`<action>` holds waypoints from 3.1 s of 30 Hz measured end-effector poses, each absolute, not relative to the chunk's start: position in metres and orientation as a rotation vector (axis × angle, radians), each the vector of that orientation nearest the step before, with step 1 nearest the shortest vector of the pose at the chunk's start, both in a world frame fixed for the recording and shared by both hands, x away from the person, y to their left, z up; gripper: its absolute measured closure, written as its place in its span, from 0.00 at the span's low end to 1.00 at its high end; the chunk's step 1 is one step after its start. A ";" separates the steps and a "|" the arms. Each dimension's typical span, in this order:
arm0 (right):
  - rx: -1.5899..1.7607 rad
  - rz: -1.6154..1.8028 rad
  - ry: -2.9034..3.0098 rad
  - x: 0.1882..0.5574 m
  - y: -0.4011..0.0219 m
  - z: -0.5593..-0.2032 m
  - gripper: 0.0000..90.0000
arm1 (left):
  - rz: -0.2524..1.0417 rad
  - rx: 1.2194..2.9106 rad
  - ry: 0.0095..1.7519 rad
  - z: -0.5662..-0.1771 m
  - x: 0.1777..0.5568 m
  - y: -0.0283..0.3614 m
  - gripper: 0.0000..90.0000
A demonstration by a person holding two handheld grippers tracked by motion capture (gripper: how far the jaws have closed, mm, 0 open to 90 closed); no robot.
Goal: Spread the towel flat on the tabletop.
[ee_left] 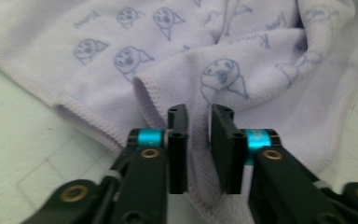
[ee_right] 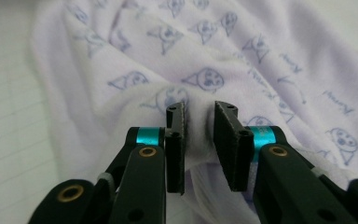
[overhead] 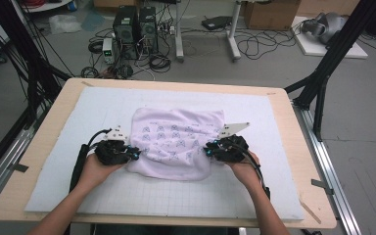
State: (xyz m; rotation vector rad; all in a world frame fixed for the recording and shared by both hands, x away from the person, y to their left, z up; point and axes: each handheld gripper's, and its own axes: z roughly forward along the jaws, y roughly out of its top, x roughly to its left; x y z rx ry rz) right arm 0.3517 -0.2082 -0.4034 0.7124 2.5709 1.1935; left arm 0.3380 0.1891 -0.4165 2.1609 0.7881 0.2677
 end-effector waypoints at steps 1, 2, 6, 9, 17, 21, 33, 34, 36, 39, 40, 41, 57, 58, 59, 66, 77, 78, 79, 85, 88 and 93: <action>0.705 1.210 2.561 0.349 -0.210 -0.401 0.82 | 0.272 2.151 0.790 -0.414 0.337 0.192 0.81; 0.692 1.228 2.544 0.346 -0.212 -0.397 0.82 | 0.275 2.142 0.790 -0.411 0.336 0.194 0.80; 0.667 1.263 2.505 0.331 -0.220 -0.387 0.80 | 0.290 2.135 0.795 -0.407 0.333 0.202 0.78; 0.639 1.259 2.510 0.321 -0.223 -0.390 0.80 | 0.280 2.156 0.788 -0.412 0.330 0.205 0.76; 0.578 1.187 2.620 0.306 -0.206 -0.425 0.71 | 0.219 2.194 0.774 -0.438 0.325 0.196 0.75; 0.545 1.132 2.652 0.304 -0.196 -0.435 0.73 | 0.221 2.210 0.744 -0.439 0.324 0.192 0.85; 0.512 1.178 2.678 0.300 -0.200 -0.435 0.98 | 0.243 2.188 0.735 -0.433 0.308 0.193 0.93; 0.519 1.194 2.673 0.299 -0.201 -0.433 0.98 | 0.244 2.180 0.725 -0.430 0.303 0.194 0.93; 0.505 1.220 2.664 0.293 -0.205 -0.428 0.98 | 0.246 2.180 0.715 -0.425 0.296 0.197 0.93; 0.486 1.260 2.638 0.282 -0.211 -0.418 0.98 | 0.256 2.176 0.693 -0.418 0.284 0.199 0.93; 0.485 1.279 2.633 0.277 -0.213 -0.415 0.98 | 0.254 2.178 0.683 -0.414 0.279 0.200 0.93; 0.482 1.297 2.625 0.271 -0.216 -0.411 0.98 | 0.252 2.174 0.680 -0.411 0.275 0.200 0.93; 0.449 1.313 2.623 0.244 -0.228 -0.394 0.78 | 0.245 2.153 0.642 -0.402 0.258 0.209 0.58; 0.451 1.277 2.631 0.249 -0.226 -0.398 0.74 | 0.246 2.162 0.634 -0.404 0.262 0.207 0.58; 0.456 1.250 2.646 0.255 -0.224 -0.403 0.72 | 0.250 2.172 0.625 -0.406 0.264 0.205 0.59; 0.550 1.132 2.732 0.284 -0.221 -0.436 0.65 | 0.146 2.269 0.553 -0.435 0.291 0.182 0.63; 0.480 1.213 2.831 0.272 -0.222 -0.437 0.96 | 0.106 2.276 0.494 -0.425 0.281 0.198 0.88; 0.468 1.214 2.830 0.269 -0.222 -0.436 0.96 | 0.093 2.276 0.473 -0.423 0.276 0.204 0.88; 0.437 1.234 2.831 0.261 -0.222 -0.431 0.96 | 0.084 2.275 0.461 -0.422 0.274 0.206 0.88; 0.375 1.322 2.784 0.239 -0.227 -0.409 0.85 | 0.099 2.231 0.477 -0.414 0.261 0.231 0.66; 0.424 1.309 2.742 0.247 -0.229 -0.405 0.75 | 0.115 2.210 0.494 -0.410 0.266 0.230 0.62; 0.466 1.184 2.721 0.269 -0.221 -0.418 0.64 | 0.103 2.224 0.478 -0.414 0.277 0.211 0.61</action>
